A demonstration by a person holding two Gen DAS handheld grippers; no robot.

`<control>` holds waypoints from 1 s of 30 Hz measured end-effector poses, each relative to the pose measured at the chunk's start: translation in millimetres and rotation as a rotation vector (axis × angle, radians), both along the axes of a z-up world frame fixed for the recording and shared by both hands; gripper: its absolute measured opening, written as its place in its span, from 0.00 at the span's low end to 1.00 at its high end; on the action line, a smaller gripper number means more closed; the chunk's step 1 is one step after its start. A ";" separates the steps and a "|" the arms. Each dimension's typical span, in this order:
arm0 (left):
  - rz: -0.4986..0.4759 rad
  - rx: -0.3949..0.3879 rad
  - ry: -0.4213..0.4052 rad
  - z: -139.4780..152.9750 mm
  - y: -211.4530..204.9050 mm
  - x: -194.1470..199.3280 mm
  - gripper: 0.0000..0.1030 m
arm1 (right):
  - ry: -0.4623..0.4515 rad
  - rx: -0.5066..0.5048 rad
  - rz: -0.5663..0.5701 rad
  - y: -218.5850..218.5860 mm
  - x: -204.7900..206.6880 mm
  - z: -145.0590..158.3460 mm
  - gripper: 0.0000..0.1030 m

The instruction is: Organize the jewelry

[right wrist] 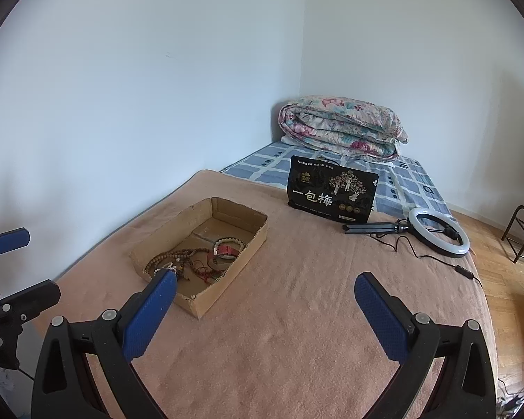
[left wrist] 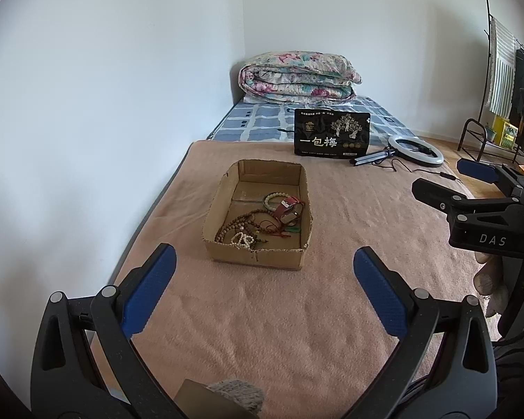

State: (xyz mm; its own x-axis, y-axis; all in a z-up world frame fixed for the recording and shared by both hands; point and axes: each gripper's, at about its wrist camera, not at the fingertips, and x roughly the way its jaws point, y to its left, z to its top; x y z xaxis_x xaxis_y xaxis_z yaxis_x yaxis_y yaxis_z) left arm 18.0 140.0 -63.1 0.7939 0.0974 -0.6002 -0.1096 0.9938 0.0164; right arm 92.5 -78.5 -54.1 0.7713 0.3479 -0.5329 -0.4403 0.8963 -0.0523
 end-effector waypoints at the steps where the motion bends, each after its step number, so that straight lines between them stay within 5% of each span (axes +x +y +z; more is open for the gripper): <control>1: 0.002 -0.002 0.001 0.3 0.4 -0.6 1.00 | -0.001 0.000 0.000 -0.1 -0.1 0.0 1.00; 30: 0.004 0.016 0.003 1.5 -0.9 -3.3 1.00 | -0.001 0.003 -0.011 -5.3 0.7 1.3 1.00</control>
State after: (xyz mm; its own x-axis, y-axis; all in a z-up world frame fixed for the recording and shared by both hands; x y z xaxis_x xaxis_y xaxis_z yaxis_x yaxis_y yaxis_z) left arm 14.7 139.1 -61.6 0.7919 0.1103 -0.6006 -0.1138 0.9930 0.0323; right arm 93.2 -83.8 -52.8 0.7756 0.3413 -0.5310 -0.4306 0.9011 -0.0499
